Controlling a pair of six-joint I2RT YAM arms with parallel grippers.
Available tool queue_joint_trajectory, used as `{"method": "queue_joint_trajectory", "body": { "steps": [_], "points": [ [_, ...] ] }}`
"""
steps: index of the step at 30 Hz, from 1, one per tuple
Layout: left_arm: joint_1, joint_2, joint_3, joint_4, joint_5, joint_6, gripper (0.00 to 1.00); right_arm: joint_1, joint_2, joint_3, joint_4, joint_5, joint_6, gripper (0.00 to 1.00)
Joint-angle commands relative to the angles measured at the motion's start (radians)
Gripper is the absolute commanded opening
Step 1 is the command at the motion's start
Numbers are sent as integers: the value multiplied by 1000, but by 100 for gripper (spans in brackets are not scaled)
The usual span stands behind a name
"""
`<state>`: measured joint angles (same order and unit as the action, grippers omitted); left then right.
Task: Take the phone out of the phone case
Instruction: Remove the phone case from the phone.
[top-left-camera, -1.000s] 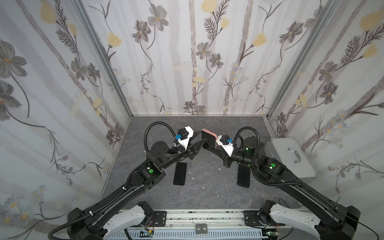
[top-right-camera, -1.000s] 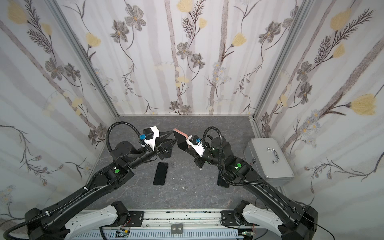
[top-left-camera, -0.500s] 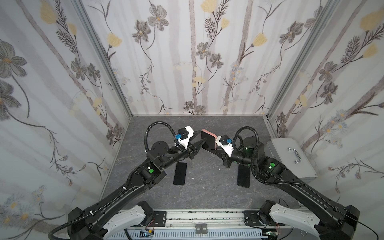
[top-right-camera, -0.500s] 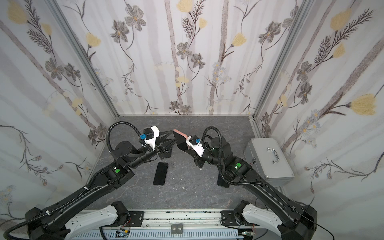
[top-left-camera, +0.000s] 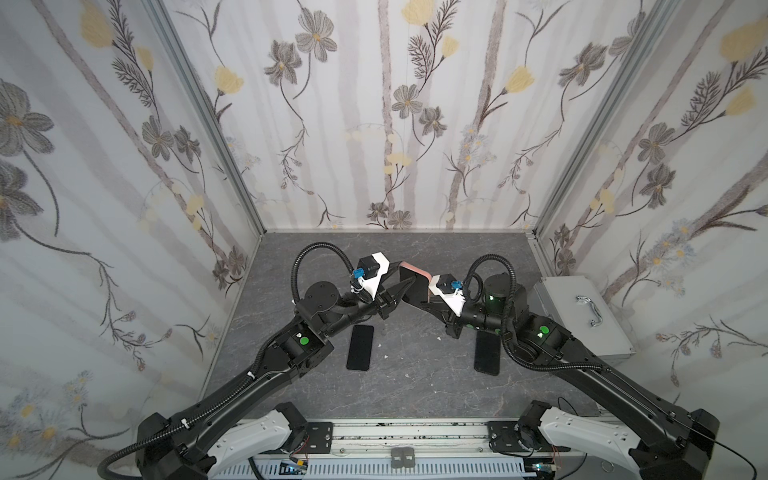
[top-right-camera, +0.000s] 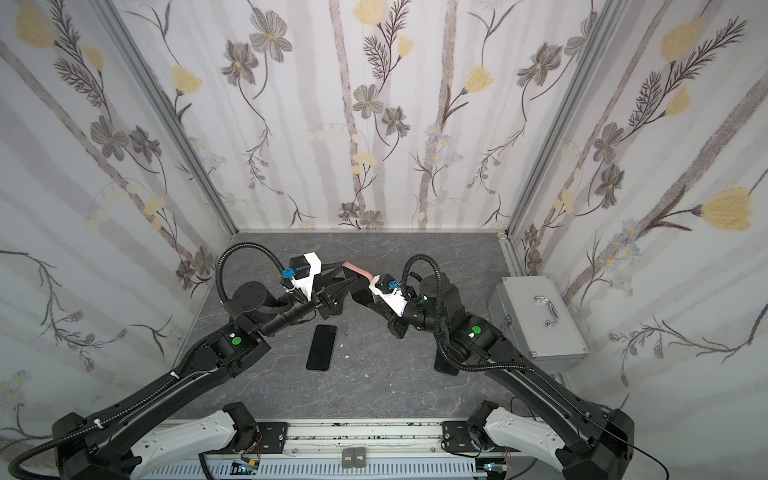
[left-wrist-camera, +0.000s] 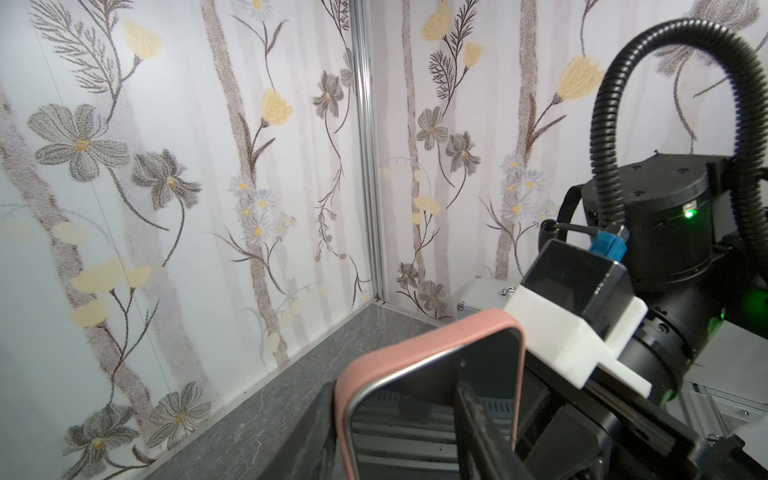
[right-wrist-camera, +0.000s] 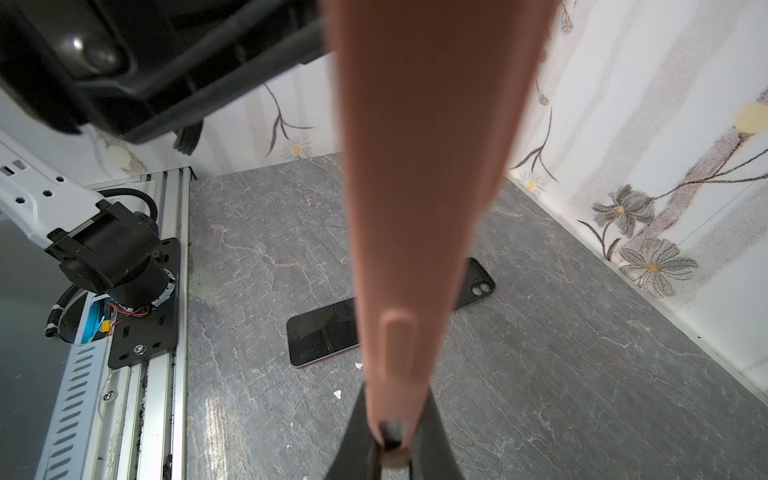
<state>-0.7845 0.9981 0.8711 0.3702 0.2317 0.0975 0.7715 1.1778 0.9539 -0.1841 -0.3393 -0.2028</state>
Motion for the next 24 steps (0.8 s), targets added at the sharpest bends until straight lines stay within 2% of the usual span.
{"method": "queue_joint_trajectory", "body": {
  "steps": [1, 6, 9, 12, 24],
  "points": [
    [2, -3, 0, 26, -5, -7, 46, 6, 0, 12, 49, -93, -49, 0],
    [1, -2, 2, 25, 10, -15, 44, 6, 1, 10, 61, -49, -22, 0],
    [1, -17, -7, 24, -25, -4, 51, 5, -2, 6, 72, 44, 19, 0],
    [1, -29, -9, 25, -43, 12, 52, 5, 0, 2, 70, 104, 33, 0],
    [0, -32, -10, 25, -23, 12, 45, 5, 20, 22, 42, 114, 36, 0]
  ]
}}
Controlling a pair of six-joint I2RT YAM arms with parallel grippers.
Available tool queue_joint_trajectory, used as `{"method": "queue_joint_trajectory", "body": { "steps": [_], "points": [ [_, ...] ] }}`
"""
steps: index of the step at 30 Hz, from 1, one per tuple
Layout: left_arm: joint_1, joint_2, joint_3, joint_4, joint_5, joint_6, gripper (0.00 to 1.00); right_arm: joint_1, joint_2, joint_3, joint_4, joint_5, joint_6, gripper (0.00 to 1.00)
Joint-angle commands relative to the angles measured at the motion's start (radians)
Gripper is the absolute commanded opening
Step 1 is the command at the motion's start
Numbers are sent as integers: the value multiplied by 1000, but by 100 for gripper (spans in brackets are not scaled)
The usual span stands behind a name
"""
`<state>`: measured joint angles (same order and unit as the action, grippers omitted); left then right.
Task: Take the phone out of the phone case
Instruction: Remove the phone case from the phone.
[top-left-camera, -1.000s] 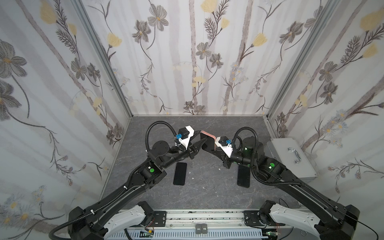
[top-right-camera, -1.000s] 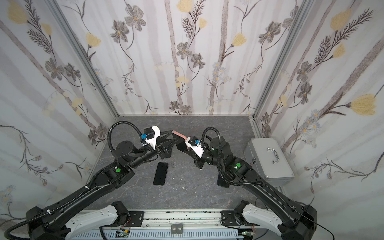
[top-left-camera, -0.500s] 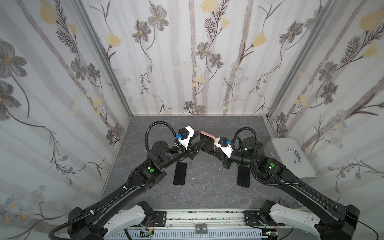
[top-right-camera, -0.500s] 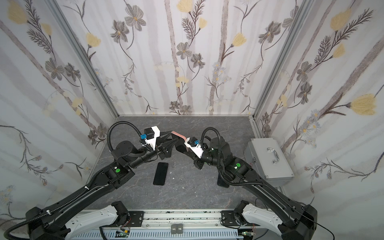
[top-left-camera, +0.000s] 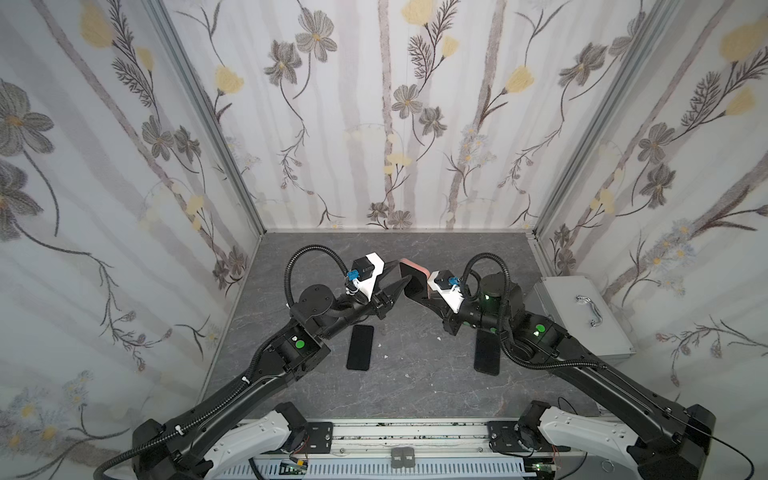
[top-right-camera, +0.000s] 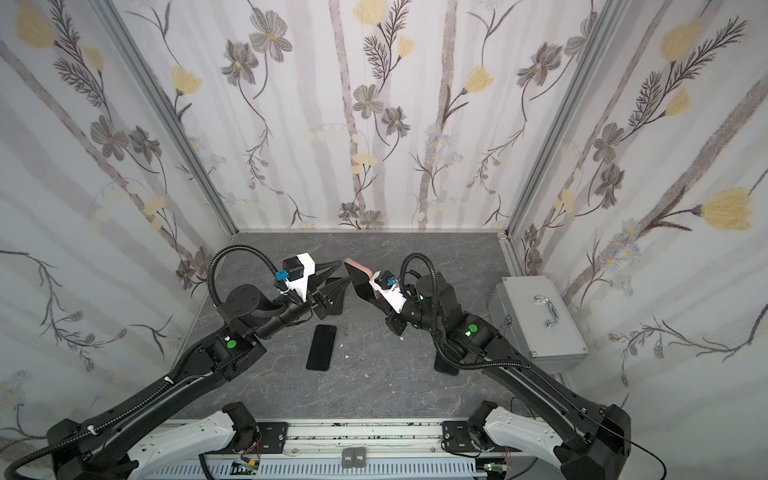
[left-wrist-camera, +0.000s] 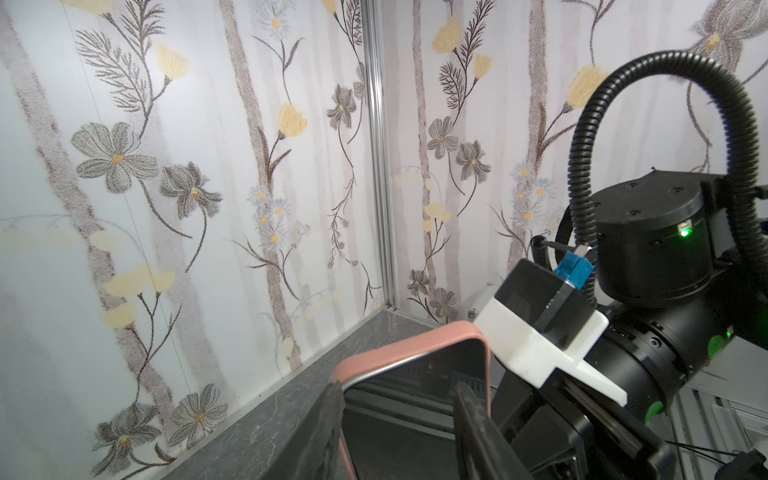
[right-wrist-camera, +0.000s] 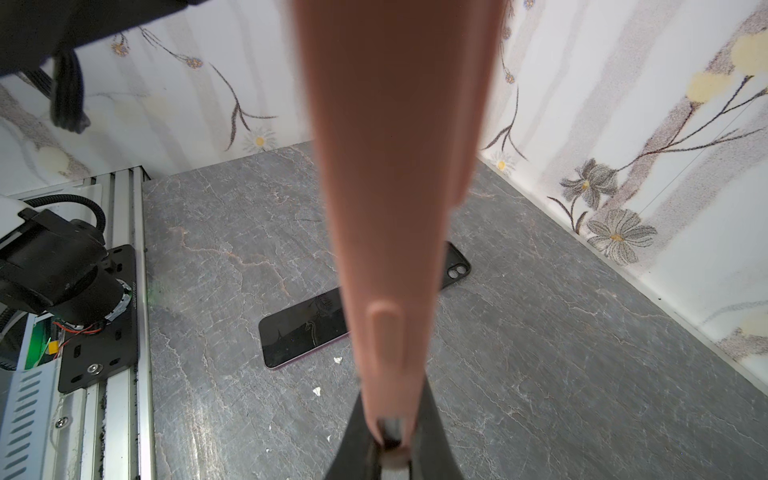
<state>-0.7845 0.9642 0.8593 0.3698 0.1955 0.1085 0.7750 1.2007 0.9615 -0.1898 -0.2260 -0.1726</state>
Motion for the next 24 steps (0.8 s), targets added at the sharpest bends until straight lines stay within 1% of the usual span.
{"method": "queue_joint_trajectory", "body": {
  "steps": [1, 11, 24],
  "points": [
    [1, 5, 3, 25, 14, 0, 44, 1, -2, 16, 47, -2, 4, 0],
    [1, 14, 5, 26, 15, 7, 45, 1, -13, 13, 63, -67, -13, 0],
    [1, 10, 4, 25, 7, 11, 45, 9, 13, 31, 26, -104, -51, 0]
  ]
}}
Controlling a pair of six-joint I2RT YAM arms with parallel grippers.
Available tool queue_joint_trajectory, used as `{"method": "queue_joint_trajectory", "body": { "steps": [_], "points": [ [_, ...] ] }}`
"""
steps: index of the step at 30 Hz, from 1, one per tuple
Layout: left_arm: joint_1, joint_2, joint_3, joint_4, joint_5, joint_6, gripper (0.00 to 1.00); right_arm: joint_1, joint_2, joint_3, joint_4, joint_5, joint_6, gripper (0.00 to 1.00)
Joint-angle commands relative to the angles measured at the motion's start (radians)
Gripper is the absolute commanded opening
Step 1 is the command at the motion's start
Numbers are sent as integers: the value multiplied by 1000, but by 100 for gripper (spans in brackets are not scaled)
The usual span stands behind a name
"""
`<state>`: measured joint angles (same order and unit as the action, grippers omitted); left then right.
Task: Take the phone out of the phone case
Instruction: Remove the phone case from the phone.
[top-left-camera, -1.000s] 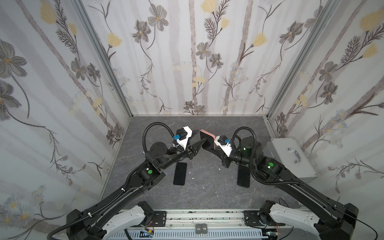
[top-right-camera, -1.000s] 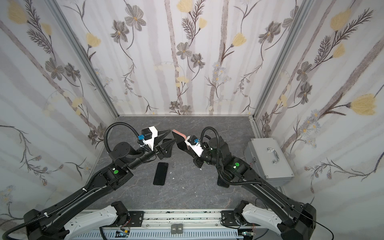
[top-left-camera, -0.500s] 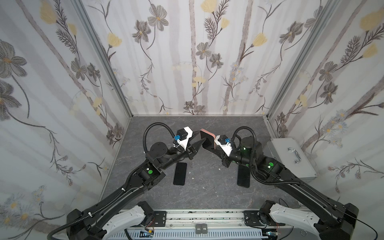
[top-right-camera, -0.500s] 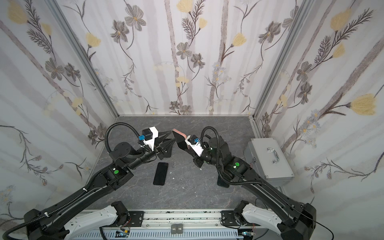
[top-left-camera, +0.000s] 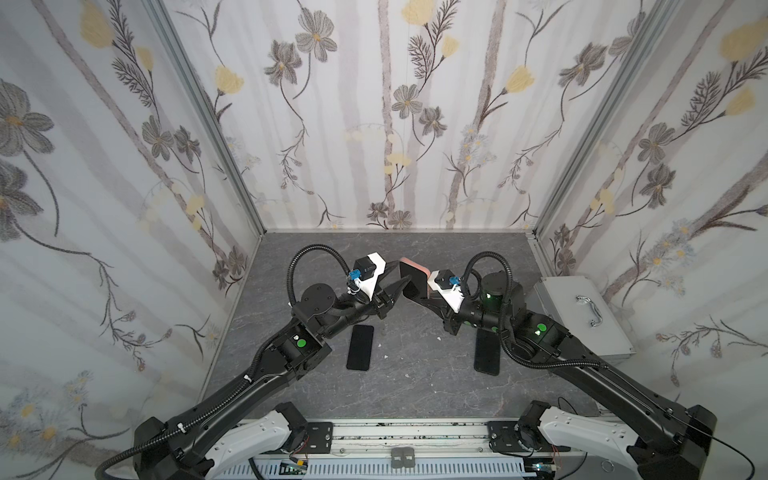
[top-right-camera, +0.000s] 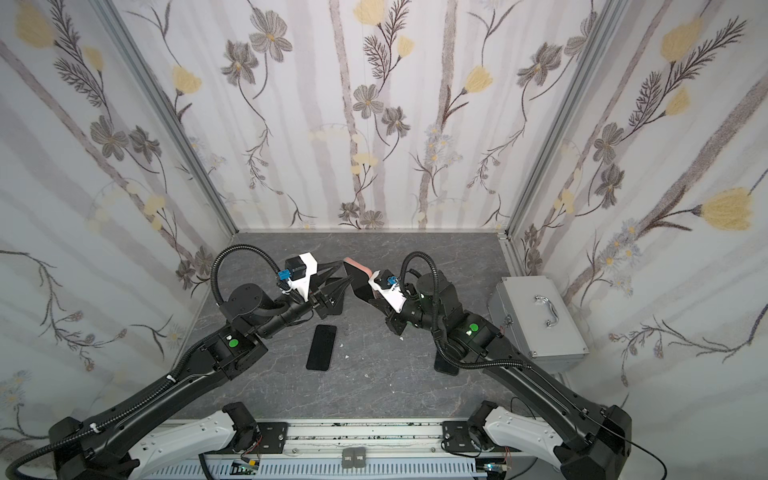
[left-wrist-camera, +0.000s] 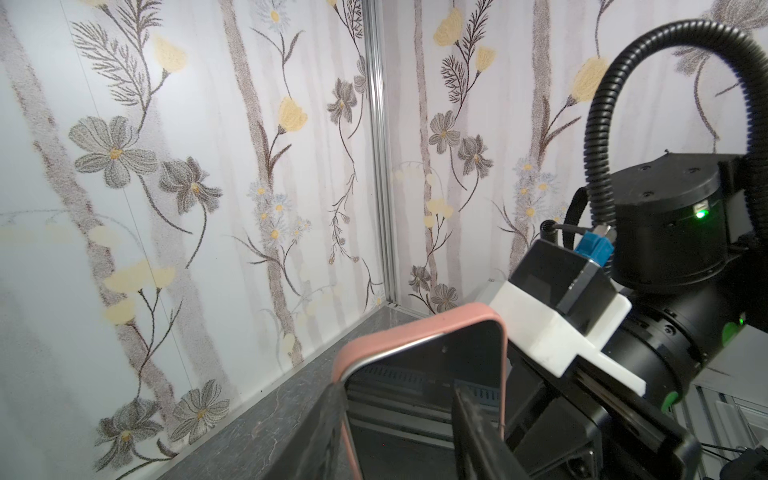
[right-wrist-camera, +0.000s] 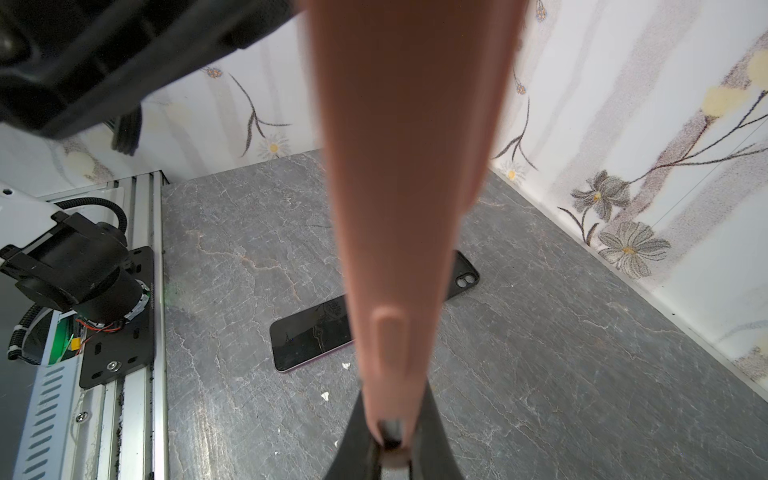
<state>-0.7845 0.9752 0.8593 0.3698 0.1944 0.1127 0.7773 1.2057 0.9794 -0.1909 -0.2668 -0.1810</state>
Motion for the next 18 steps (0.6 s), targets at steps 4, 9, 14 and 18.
{"method": "queue_joint_trajectory", "body": {
  "steps": [4, 9, 14, 18],
  "points": [
    [1, 5, 4, 26, 9, 7, 45, 20, 12, 15, 15, -63, -63, 0],
    [1, 7, 3, 26, 13, 5, 45, 33, 6, 14, 17, -58, -69, 0],
    [1, 3, -2, 25, 17, 2, 45, 37, 8, 17, 12, -62, -80, 0],
    [1, -1, -5, 26, 13, 2, 45, 37, 6, 16, 7, -68, -90, 0]
  ]
}}
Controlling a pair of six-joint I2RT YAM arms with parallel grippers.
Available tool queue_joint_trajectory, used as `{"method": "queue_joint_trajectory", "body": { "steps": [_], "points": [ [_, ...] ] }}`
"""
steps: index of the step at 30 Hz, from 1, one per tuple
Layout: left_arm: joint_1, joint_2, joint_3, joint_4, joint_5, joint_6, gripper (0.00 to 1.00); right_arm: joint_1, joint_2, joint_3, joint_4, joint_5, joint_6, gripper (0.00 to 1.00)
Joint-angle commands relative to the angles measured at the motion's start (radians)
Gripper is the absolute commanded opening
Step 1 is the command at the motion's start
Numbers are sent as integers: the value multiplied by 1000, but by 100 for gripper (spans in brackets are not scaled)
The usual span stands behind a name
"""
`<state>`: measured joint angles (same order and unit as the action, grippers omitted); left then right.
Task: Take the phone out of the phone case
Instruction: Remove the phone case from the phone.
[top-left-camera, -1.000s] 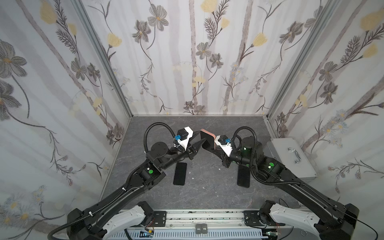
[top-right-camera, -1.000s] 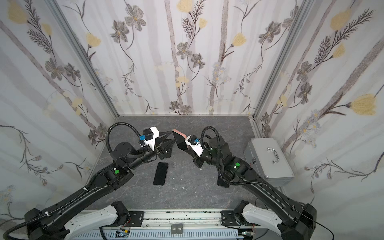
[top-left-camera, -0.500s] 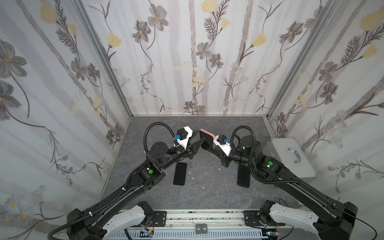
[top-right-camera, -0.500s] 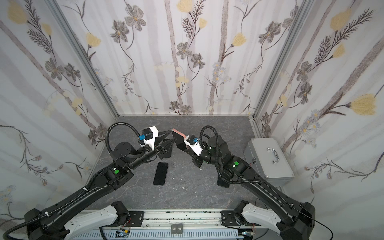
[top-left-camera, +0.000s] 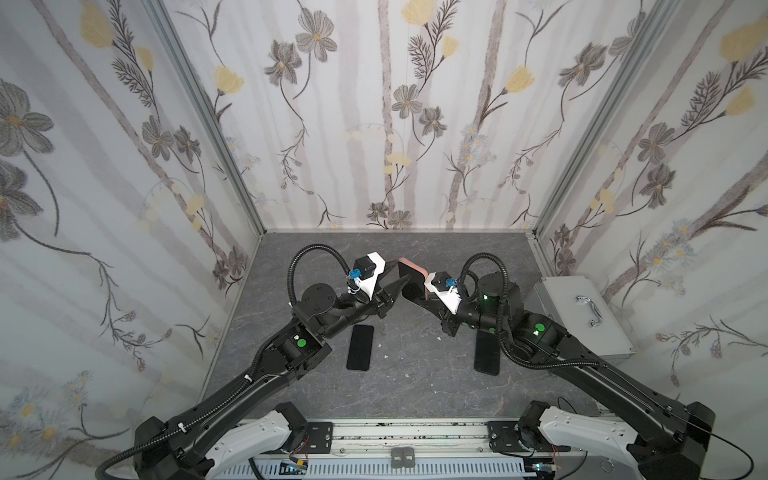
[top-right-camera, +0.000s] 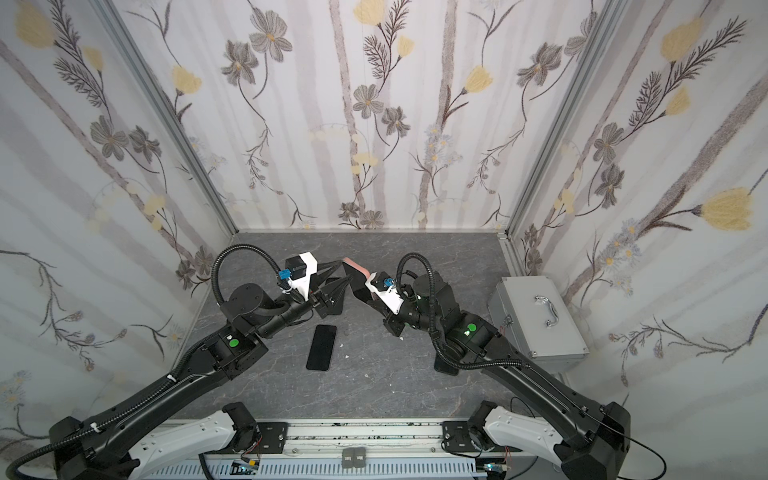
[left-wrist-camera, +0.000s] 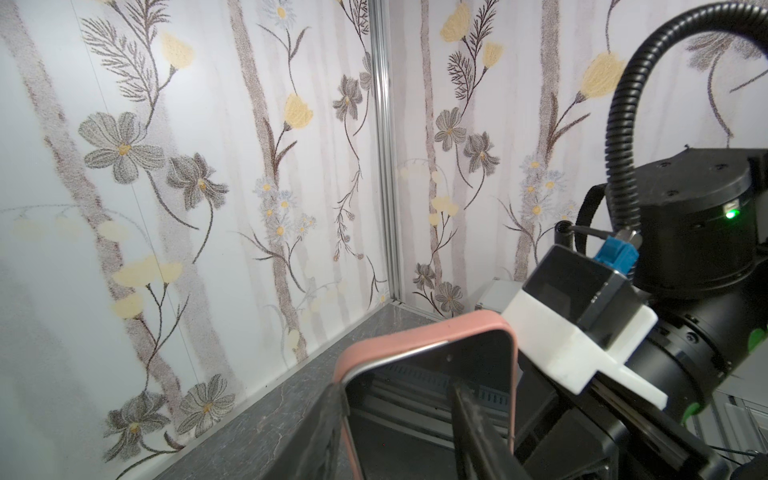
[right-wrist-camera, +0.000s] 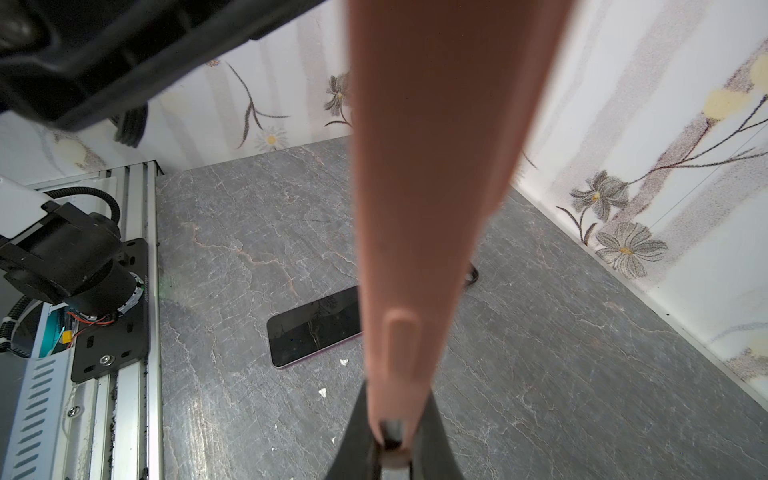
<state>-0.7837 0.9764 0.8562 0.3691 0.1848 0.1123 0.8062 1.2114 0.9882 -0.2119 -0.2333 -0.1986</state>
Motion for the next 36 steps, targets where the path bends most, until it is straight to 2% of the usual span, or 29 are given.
{"method": "queue_joint_trajectory", "body": {
  "steps": [1, 5, 6, 21, 28, 36],
  "points": [
    [0, -2, -1, 26, 20, 2, 45, 8, 0, 7, 27, -103, -74, 0],
    [0, -1, -3, 26, 20, 4, 45, 8, -2, 6, 25, -106, -81, 0],
    [0, 0, 0, 25, 20, 3, 45, 39, -1, 7, 25, -107, -82, 0],
    [1, -8, -11, 25, 37, -2, 45, 47, -6, 14, 20, -114, -104, 0],
    [9, 4, -5, 24, 174, -35, 41, 40, -36, 6, 47, -122, -89, 0],
    [33, 38, 12, 2, 365, -82, 41, 24, -49, 34, 21, -207, -104, 0]
  ]
}}
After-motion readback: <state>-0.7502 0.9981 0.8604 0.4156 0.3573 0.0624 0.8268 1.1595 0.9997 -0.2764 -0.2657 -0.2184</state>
